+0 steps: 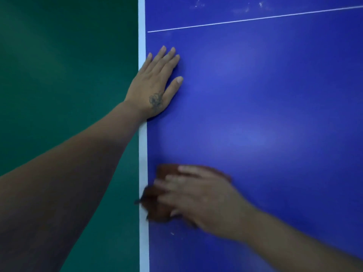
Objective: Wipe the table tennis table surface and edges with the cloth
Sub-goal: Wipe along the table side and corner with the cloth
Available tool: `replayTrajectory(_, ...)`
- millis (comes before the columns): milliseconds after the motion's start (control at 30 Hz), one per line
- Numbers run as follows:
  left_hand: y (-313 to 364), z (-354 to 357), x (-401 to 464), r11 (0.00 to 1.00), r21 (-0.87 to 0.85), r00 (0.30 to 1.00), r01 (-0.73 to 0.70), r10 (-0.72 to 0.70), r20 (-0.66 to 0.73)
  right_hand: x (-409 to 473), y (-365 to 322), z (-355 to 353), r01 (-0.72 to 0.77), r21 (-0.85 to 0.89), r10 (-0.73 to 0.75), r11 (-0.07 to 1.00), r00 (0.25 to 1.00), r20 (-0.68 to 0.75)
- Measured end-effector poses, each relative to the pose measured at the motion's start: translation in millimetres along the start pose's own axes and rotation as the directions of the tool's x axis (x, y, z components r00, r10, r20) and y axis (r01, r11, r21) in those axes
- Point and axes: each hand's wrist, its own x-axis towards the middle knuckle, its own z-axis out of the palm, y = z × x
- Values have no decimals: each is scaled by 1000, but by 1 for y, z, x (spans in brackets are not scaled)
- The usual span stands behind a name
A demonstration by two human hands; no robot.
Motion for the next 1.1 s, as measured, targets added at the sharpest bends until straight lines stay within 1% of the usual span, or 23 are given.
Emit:
replayTrajectory(33,10,1,-10,1000,-15,1000,-5,5,3,-5,13,-15,-53,44,54,998,998,-17)
replayTrajectory(67,19,3,-21,999,-32,1000,-5,5,-1,-10,32,-29,-104,27,104,994,994,-20)
replayTrajectory(133,36,6,-46,997,-69,999,16,-19,-31,-27,77,-60,-251,-66,250,966,968,-34)
replayTrajectory(200,52,10,-70,996,-84,998,43,-47,-43,-49,121,-85,-400,-159,400,902,916,-33)
replayTrajectory(267,64,17,-88,998,-62,999,33,-33,-9,-70,151,-95,-458,-238,475,856,880,16)
replayTrajectory(333,70,24,-98,1000,-6,1000,14,-14,27,-83,164,-91,-466,-285,511,838,853,109)
replayTrajectory(400,70,29,-100,1000,20,1000,13,-13,7,-85,168,-82,-485,-291,536,825,834,132)
replayTrajectory(500,68,32,-98,1000,23,999,7,-6,-41,-87,160,-67,-511,-333,558,792,828,58)
replayTrajectory(600,70,32,-99,1000,24,999,7,-6,-46,-98,121,-55,-510,-355,553,784,833,25)
replayTrajectory(700,72,29,-99,1000,22,999,16,-15,-46,-105,52,-35,-470,-276,501,838,864,52)
replayTrajectory(800,75,28,-100,1000,13,999,21,-20,-46,-107,-18,-9,-383,-191,407,904,907,109)
replayTrajectory(867,74,28,-100,1000,11,999,17,-17,-48,-106,-48,1,-349,-167,371,922,920,125)
replayTrajectory(933,73,27,-102,1000,11,999,17,-17,-40,-105,-56,-2,-382,-90,389,920,916,95)
replayTrajectory(1000,74,28,-102,1000,12,999,16,-15,-33,-107,-43,-18,-464,-6,464,886,885,22)
replayTrajectory(1033,74,27,-102,1000,15,1000,18,-18,-26,-111,-28,-30,-510,-5,509,860,860,-21)
replayTrajectory(1100,74,26,-104,999,22,999,28,-28,-16,-128,12,-58,-599,-91,594,796,801,-78)
